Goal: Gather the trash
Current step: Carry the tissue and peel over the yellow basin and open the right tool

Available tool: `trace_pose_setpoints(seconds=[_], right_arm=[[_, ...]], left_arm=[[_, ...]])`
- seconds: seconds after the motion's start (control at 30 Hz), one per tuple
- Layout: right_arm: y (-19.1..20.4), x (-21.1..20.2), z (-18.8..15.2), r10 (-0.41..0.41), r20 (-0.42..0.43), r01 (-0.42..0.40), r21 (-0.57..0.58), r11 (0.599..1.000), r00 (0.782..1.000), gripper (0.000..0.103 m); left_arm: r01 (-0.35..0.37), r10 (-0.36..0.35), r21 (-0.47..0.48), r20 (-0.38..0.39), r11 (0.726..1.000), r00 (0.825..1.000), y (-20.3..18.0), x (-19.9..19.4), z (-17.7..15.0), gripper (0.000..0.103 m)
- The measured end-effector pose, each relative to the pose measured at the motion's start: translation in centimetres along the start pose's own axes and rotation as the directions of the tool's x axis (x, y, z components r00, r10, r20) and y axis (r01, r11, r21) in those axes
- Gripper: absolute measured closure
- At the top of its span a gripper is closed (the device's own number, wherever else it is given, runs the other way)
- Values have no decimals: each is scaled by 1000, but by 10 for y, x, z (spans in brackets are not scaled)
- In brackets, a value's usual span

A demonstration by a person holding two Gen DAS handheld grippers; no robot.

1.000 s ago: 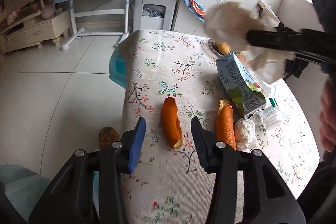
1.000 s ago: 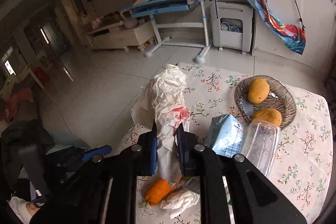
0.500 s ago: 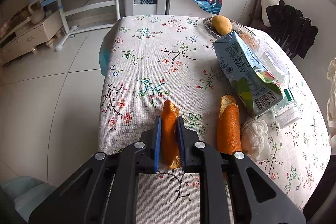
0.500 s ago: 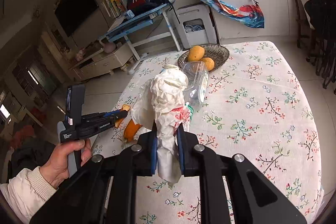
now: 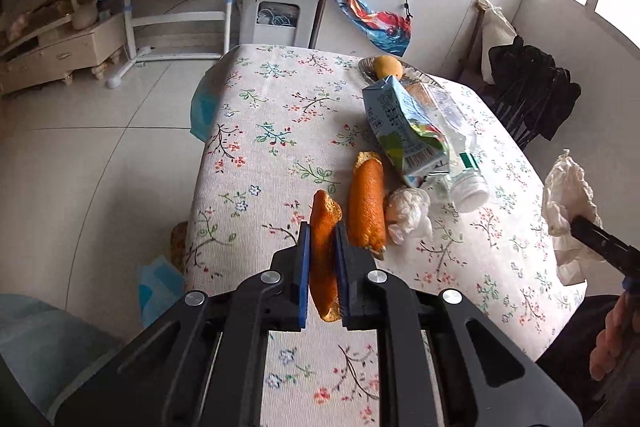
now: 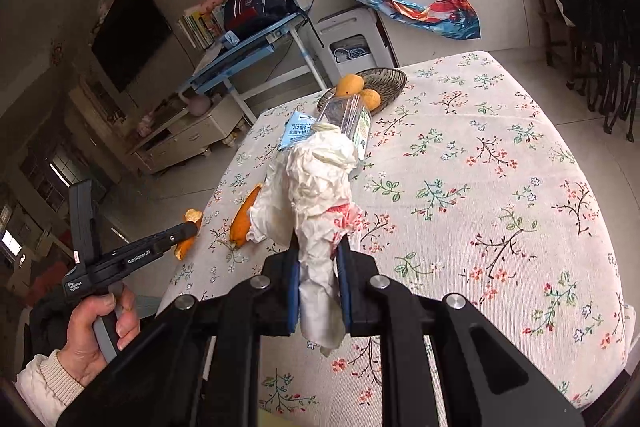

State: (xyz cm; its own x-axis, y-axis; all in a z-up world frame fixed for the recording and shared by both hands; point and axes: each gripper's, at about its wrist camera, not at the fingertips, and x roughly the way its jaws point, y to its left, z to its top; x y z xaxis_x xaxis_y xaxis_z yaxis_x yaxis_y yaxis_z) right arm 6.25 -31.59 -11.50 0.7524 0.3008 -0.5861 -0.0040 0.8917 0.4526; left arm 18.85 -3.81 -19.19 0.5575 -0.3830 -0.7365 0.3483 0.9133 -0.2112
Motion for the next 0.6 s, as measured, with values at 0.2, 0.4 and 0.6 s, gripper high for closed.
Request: trace_pose_setpoints(seconds=[0.2,0.4,0.6], right_arm=[[5,-16,-22,35,6,-35,9,999,999,86],[14,-33,-51,62,-5,-62,-2,998,998,86],[29,-47,-79,95,-30,-96,-33,995,995,86]], left_arm=[[32,-33,15,35,999,999,-20,-44,-30,92],[51,-53,46,53,998,997,-37,-79,-54,92],[48,-56,94,82,994,995,-57,-115,-76,91]])
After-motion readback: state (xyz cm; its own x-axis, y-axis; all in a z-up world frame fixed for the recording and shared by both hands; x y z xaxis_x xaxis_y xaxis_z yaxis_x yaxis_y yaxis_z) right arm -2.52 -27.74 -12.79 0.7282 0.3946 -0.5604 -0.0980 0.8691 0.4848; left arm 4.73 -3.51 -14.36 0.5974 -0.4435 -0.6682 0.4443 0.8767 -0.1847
